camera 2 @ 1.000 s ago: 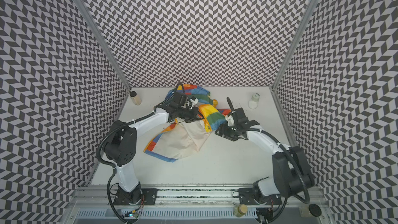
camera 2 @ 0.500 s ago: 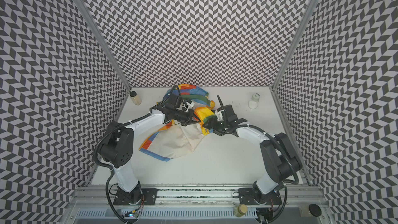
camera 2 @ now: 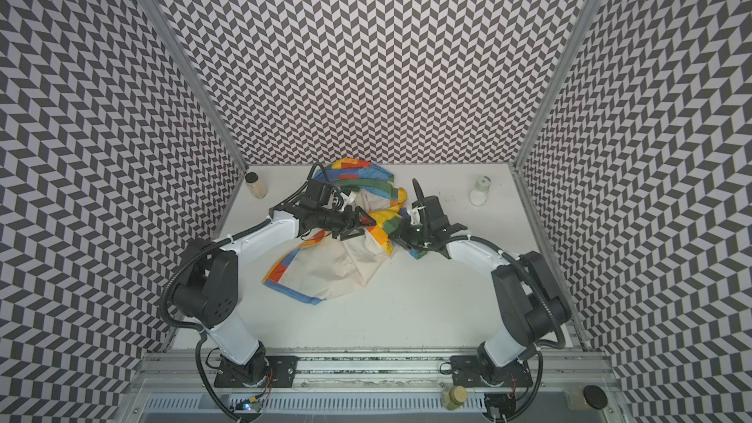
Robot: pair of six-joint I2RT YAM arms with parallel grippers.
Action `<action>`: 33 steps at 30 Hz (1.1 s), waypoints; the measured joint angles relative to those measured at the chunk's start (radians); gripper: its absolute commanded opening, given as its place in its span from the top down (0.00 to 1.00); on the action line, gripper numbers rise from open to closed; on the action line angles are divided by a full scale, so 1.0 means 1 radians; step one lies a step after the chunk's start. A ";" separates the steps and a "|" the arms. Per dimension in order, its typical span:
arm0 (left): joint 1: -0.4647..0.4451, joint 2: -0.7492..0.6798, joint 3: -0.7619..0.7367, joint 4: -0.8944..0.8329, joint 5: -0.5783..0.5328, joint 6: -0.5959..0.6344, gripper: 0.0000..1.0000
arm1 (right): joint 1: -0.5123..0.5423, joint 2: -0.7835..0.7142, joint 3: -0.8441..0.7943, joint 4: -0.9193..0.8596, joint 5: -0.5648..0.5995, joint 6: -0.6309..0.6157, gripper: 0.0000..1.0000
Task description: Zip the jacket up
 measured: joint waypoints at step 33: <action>-0.117 0.057 -0.424 1.126 -0.136 -0.661 0.28 | 0.006 -0.132 -0.007 0.034 -0.084 0.136 1.00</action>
